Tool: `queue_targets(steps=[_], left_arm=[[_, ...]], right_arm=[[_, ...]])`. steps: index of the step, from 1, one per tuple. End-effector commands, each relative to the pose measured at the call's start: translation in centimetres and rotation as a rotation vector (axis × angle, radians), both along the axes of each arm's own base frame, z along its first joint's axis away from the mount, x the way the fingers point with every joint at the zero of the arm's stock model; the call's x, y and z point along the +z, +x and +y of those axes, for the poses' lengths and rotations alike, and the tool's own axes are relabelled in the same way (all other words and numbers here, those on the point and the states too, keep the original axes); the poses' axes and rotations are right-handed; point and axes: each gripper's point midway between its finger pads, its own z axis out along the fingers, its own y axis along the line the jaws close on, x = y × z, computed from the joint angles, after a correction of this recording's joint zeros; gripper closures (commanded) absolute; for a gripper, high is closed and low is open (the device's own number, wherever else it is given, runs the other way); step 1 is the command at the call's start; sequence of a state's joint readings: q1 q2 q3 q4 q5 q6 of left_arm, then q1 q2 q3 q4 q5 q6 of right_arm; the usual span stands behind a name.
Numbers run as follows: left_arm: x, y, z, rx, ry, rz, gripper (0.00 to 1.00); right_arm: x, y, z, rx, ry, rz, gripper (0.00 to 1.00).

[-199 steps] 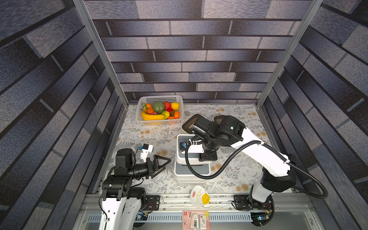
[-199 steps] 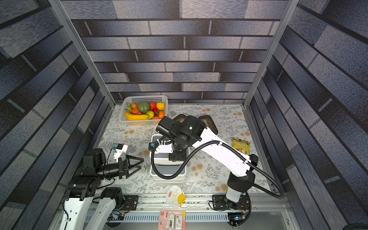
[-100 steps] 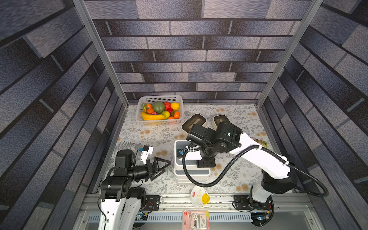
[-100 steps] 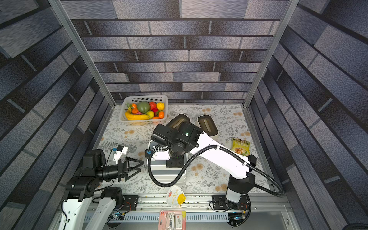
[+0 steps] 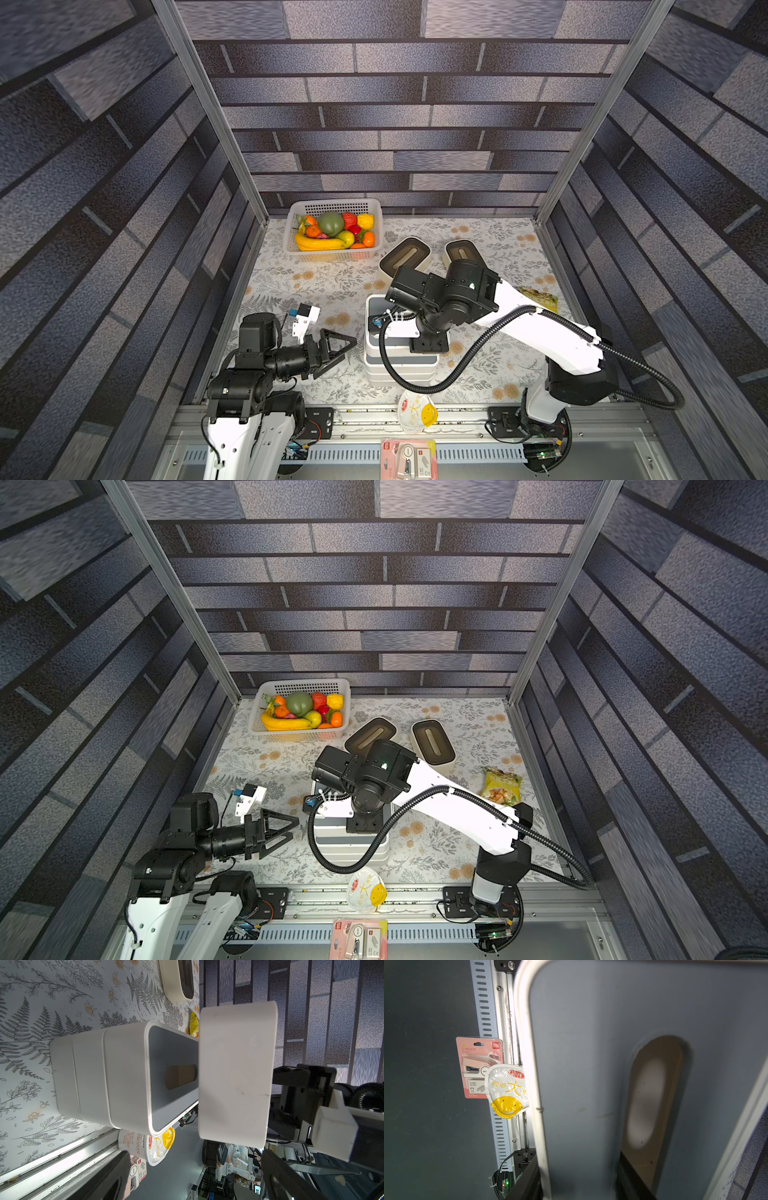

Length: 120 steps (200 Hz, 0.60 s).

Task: Stack the tissue boxes
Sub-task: Place the tissue box at the tissue box.

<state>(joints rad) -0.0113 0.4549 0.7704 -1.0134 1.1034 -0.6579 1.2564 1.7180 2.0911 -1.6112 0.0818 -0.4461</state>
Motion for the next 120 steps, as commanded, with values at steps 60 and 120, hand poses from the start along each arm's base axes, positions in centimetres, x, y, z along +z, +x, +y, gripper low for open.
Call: queue_targets(steps=[60, 120], left_arm=[[0.4, 0.1, -0.1, -0.021, -0.012, -0.028, 0.0], [0.6, 0.7, -0.2, -0.02, -0.015, -0.034, 0.0]], right_arm=[[-0.5, -1.0, -1.7, -0.002, -0.082, 0.021, 0.56], [-1.1, -1.0, -1.6, -0.002, -0.102, 0.026, 0.56]])
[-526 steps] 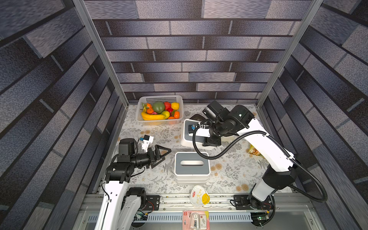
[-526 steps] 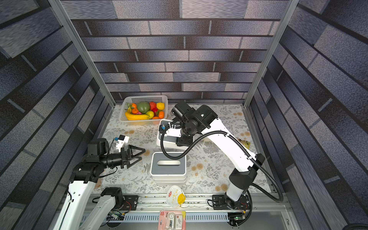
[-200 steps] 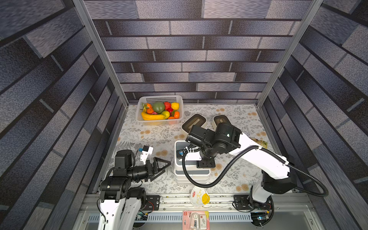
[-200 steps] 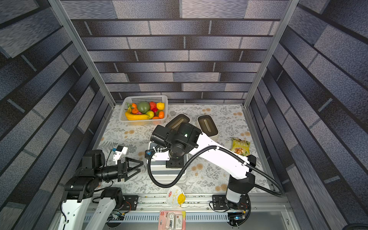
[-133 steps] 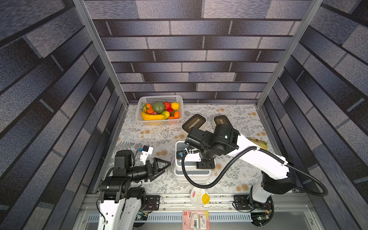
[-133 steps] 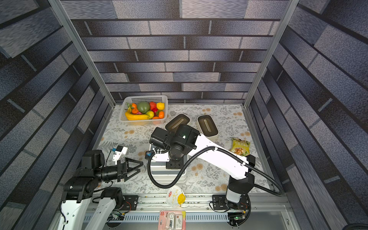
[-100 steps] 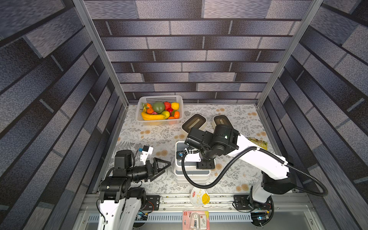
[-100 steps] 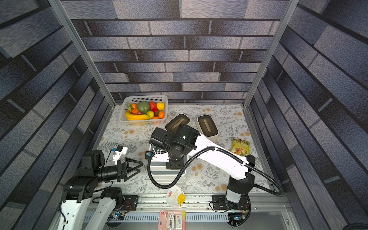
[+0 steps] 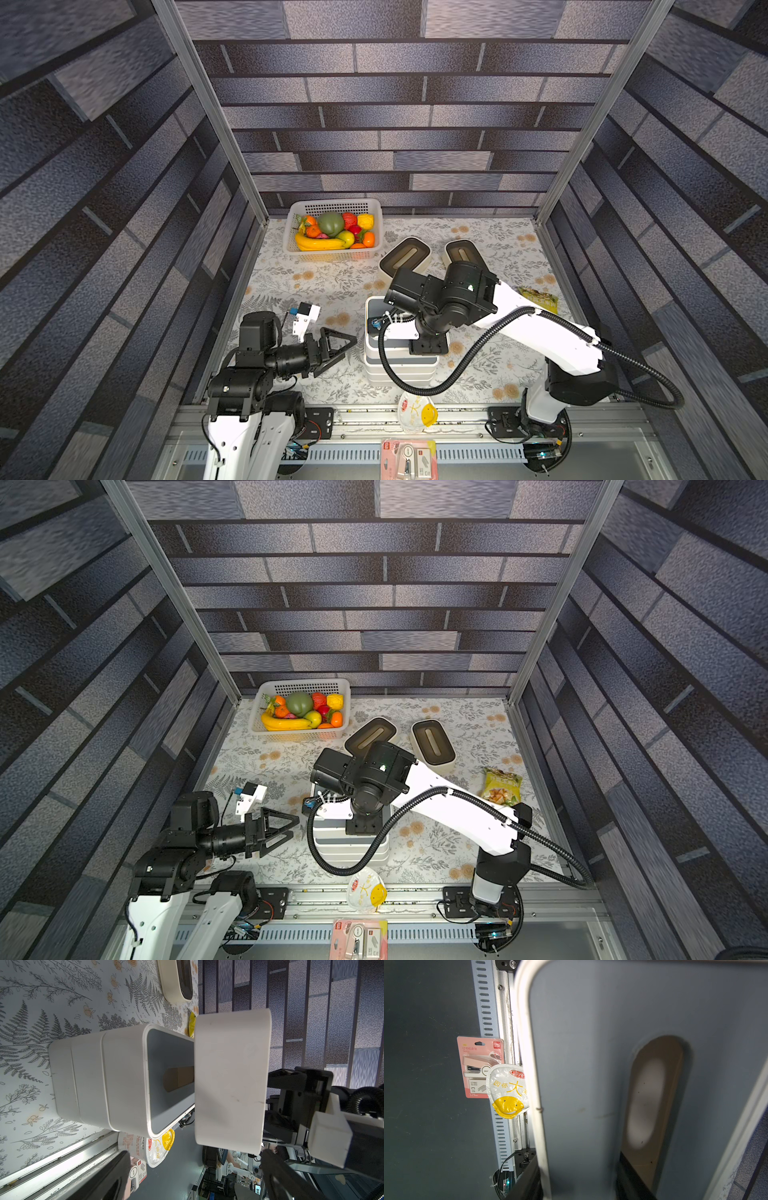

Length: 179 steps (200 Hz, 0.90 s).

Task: Stack the tissue boxes
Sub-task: Place the tissue box at the tissue box.

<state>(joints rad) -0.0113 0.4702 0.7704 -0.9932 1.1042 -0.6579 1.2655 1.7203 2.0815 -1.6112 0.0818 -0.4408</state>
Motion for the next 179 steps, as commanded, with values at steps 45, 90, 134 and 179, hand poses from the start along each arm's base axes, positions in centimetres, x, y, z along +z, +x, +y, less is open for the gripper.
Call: queue_targets(steps=[45, 90, 134, 179], left_arm=[[0.3, 0.3, -0.1, -0.016, -0.011, -0.027, 0.0], [0.2, 0.2, -0.1, -0.019, -0.012, -0.026, 0.0], [-0.1, 0.2, -0.2, -0.021, -0.012, -0.019, 0.0], [0.0, 0.1, -0.2, -0.026, -0.012, -0.024, 0.0]], right_arm=[[-0.8, -0.8, -1.5, -0.008, -0.086, 0.029, 0.56], [-1.4, -0.8, -1.6, -0.009, -0.104, 0.035, 0.56], [-1.5, -0.6, -1.3, -0.018, -0.103, 0.031, 0.55], [-1.8, -0.6, -0.9, -0.028, -0.11, 0.038, 0.55]])
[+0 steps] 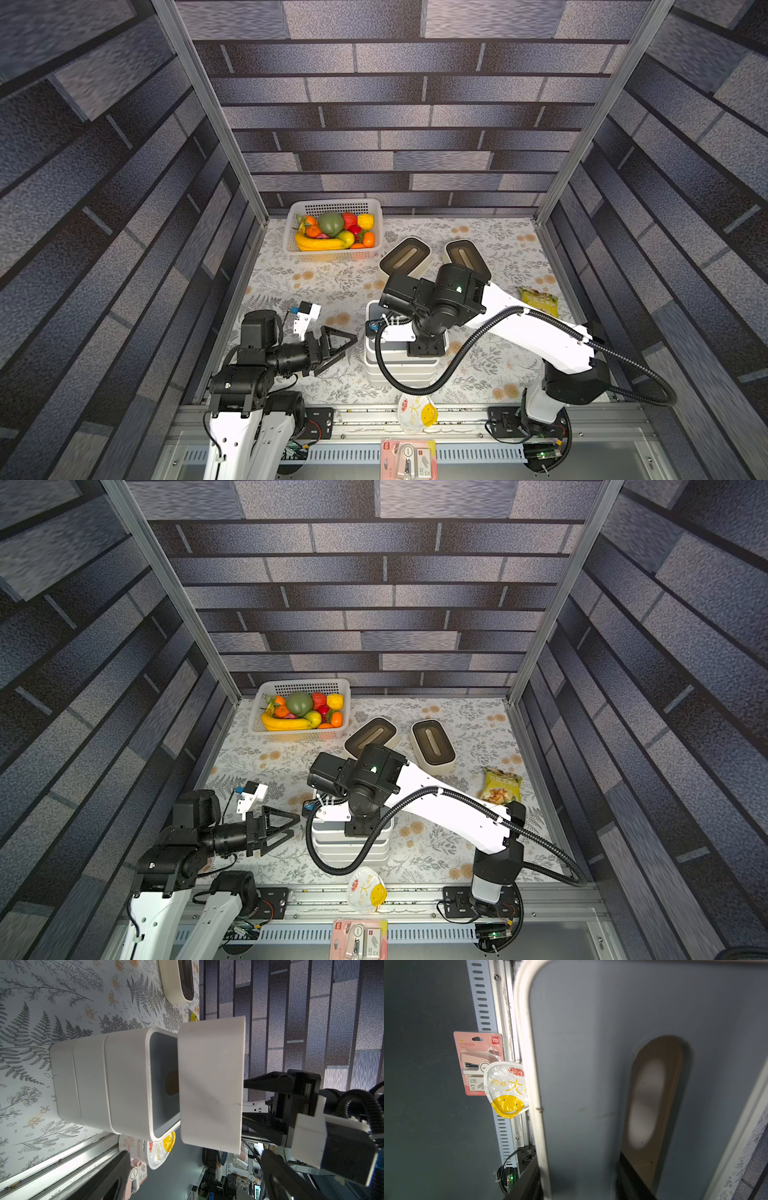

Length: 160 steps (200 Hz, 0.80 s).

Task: Stack the tissue boxes
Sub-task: Place the tissue box at the tissue box.

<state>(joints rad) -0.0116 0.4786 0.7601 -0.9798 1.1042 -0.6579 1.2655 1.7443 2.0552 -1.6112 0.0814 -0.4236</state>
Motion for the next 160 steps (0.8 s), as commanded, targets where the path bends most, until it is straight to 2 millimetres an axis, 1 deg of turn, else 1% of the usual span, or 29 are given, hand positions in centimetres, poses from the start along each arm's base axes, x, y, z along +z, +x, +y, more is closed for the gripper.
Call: queue_targets(steps=[1, 160], left_arm=[[0.22, -0.17, -0.21, -0.026, -0.013, -0.028, 0.0], [-0.18, -0.17, -0.23, -0.029, -0.011, -0.021, 0.0]], right_arm=[[-0.41, -0.62, -1.03, -0.011, -0.063, 0.019, 0.55], [-0.77, -0.65, -0.82, -0.028, -0.071, 0.031, 0.55]])
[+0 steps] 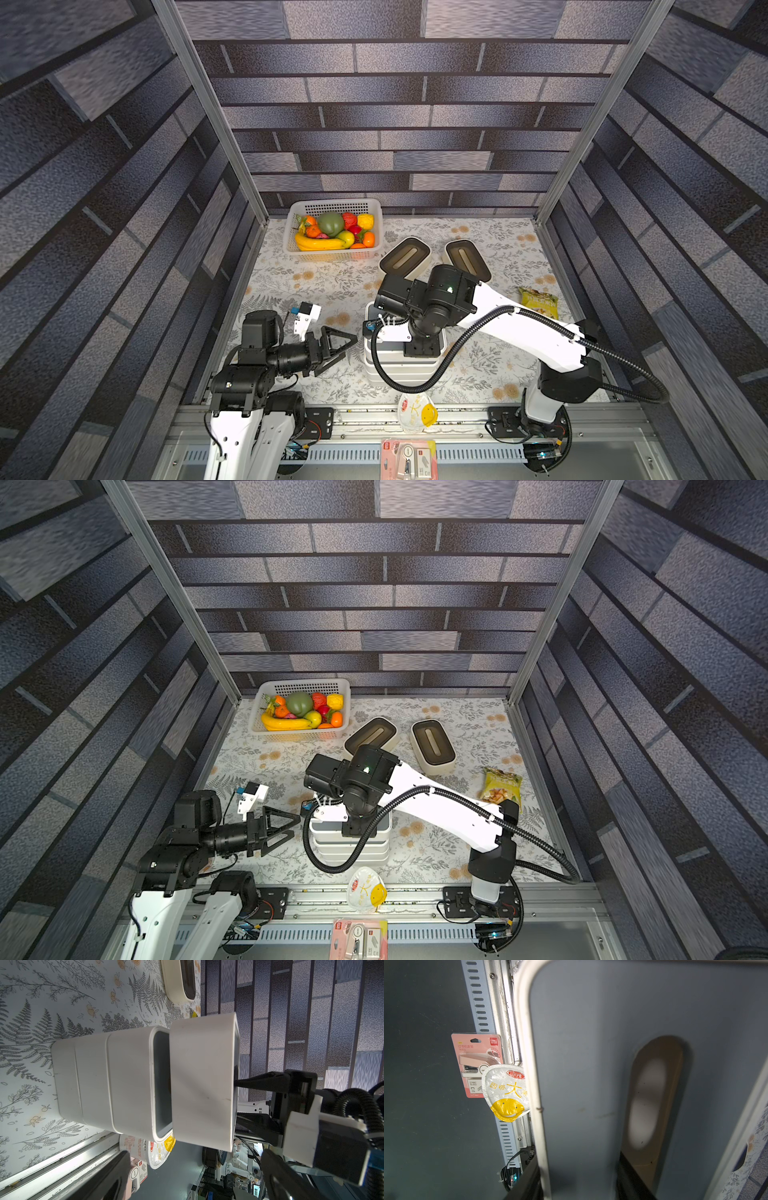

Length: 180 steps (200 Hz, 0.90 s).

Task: Stack the tissue boxes
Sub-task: Place the tissue box at the tissue box.

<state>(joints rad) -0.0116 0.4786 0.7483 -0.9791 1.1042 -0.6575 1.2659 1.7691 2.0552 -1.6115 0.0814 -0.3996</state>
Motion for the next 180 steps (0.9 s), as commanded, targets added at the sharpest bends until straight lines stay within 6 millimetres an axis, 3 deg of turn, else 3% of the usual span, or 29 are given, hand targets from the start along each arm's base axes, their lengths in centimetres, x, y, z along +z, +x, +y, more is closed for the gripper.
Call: queue_targets(steps=[1, 180], left_arm=[[0.2, -0.18, -0.23, -0.028, -0.011, -0.032, 0.0], [-0.05, -0.19, -0.26, -0.033, -0.007, -0.024, 0.0]], right_arm=[[-0.01, -0.76, -1.16, -0.004, -0.049, 0.021, 0.55], [-0.43, -0.97, -0.93, -0.012, -0.056, 0.041, 0.55]])
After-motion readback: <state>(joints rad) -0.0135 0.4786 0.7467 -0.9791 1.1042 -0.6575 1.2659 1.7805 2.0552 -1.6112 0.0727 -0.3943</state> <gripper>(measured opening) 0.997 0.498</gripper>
